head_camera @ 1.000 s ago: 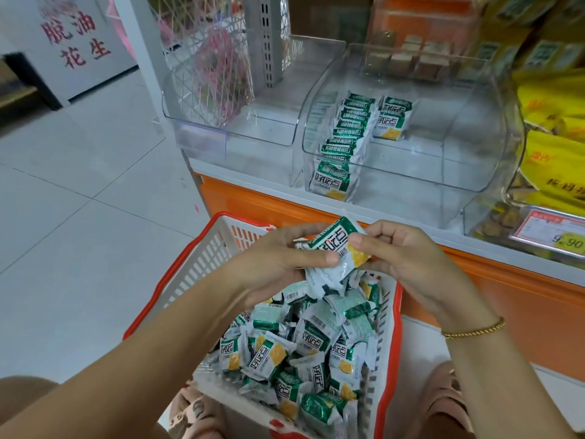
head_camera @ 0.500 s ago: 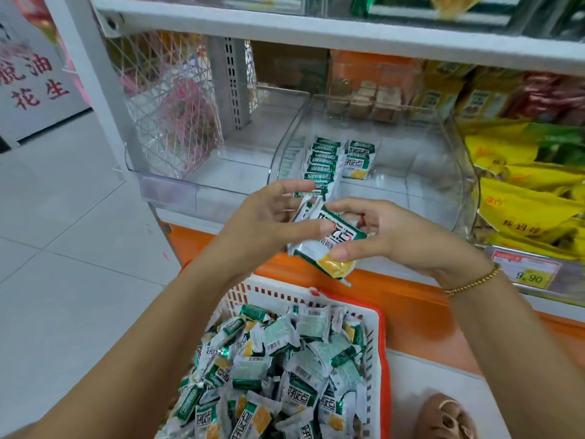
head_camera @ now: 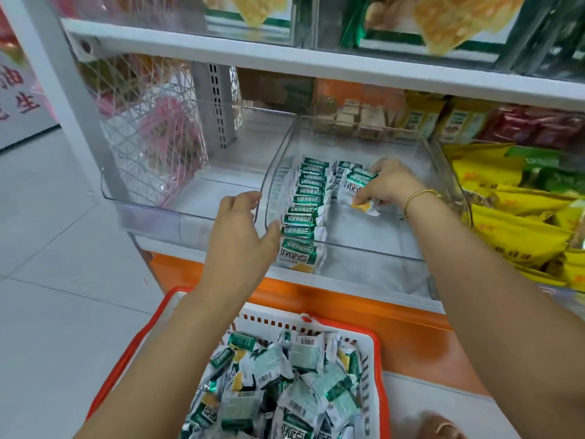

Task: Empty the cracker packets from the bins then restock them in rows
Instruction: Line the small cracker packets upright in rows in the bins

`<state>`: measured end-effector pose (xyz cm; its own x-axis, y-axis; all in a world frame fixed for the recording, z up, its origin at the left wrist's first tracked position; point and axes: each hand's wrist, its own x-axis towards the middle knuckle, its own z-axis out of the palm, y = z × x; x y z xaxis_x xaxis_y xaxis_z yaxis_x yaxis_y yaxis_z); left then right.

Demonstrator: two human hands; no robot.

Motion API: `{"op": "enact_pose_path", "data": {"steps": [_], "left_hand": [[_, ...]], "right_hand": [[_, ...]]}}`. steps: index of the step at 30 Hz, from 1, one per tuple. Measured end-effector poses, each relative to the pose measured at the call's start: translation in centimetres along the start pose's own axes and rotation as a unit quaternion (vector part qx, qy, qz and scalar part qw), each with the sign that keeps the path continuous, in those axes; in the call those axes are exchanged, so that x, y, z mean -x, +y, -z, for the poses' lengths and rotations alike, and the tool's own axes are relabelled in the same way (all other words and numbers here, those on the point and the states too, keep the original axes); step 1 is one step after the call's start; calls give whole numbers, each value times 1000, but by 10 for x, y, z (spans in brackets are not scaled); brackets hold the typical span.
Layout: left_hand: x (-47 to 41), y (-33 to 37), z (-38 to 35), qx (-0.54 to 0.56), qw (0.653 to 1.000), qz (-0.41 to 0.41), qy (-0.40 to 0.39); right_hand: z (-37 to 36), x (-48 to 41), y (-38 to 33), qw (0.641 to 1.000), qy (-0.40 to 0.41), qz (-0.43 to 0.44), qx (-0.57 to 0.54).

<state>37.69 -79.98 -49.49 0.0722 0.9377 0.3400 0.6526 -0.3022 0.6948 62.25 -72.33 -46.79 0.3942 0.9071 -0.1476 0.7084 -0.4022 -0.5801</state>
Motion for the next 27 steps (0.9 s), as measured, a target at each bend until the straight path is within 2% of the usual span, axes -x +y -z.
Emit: {"op": "enact_pose_path", "data": {"steps": [4, 11, 20, 24, 27], "left_hand": [[-3, -3, 2, -8, 1000, -11, -9], [-5, -5, 4, 5, 1000, -18, -14], [13, -9, 9, -4, 999, -9, -47], [35, -6, 13, 10, 999, -24, -34], [53, -9, 8, -11, 995, -7, -101]], "right_hand": [[-22, -28, 10, 997, -38, 27, 61], [-38, -48, 23, 997, 14, 51, 57], [-16, -11, 2, 997, 29, 54, 43], [3, 45, -2, 977, 111, 171, 66], [0, 106, 8, 965, 74, 250, -4]]}}
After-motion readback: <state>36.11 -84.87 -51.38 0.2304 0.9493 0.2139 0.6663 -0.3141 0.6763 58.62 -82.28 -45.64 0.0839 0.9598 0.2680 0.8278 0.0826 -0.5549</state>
